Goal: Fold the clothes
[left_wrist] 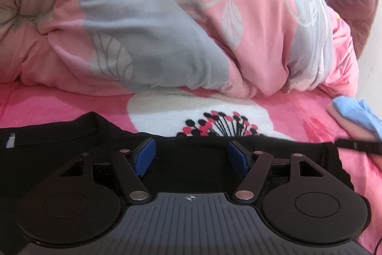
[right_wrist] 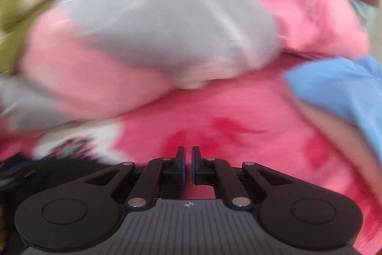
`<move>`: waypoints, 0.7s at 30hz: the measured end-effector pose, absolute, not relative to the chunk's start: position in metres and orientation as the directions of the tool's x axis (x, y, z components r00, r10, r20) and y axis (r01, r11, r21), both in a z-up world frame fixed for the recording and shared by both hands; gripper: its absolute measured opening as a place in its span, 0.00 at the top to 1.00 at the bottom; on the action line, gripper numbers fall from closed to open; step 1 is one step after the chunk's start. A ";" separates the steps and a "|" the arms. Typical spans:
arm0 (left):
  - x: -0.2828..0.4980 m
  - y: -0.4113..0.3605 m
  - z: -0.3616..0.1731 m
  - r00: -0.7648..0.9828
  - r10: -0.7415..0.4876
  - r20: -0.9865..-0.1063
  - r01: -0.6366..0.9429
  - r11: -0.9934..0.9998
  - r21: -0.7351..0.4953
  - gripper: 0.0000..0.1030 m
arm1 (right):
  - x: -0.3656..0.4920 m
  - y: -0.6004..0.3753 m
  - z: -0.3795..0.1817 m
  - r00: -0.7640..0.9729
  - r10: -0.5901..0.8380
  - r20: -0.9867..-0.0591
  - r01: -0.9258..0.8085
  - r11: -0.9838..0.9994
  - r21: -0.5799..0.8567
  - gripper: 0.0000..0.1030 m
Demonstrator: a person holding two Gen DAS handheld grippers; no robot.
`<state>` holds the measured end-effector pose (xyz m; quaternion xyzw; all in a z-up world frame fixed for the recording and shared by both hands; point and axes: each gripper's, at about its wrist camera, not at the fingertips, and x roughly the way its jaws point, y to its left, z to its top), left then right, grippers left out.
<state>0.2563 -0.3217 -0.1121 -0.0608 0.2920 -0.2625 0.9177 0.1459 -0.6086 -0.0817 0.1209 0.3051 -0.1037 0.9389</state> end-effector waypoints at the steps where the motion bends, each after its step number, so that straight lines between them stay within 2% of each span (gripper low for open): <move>1: 0.255 -0.320 -0.109 0.701 -0.516 -0.492 0.440 0.856 -0.271 0.34 | 0.140 -0.599 -0.080 0.790 -0.114 -0.603 0.266 0.949 0.168 0.96; 6: 0.209 -0.305 -0.050 0.706 -0.562 -0.431 0.488 0.827 -0.278 0.32 | 0.068 -0.557 -0.049 0.797 -0.099 -0.595 0.297 0.923 0.244 0.95; 9: 0.147 -0.282 -0.021 0.630 -0.606 -0.486 0.565 0.787 -0.249 0.31 | 0.023 -0.524 -0.018 0.804 -0.103 -0.586 0.261 0.946 0.192 0.95; 12: 0.082 -0.240 -0.015 0.548 -0.633 -0.547 0.612 0.749 -0.253 0.31 | -0.012 -0.491 -0.006 0.802 -0.027 -0.597 0.198 0.955 0.223 0.93; 15: 0.018 -0.174 -0.023 0.526 -0.594 -0.609 0.588 0.771 -0.244 0.31 | -0.032 -0.458 -0.006 0.784 0.040 -0.619 0.132 0.964 0.230 0.93; 21: -0.058 -0.048 -0.024 0.678 -0.416 -0.606 0.470 0.879 -0.078 0.31 | -0.053 -0.407 -0.009 0.745 0.111 -0.657 0.080 0.964 0.254 0.93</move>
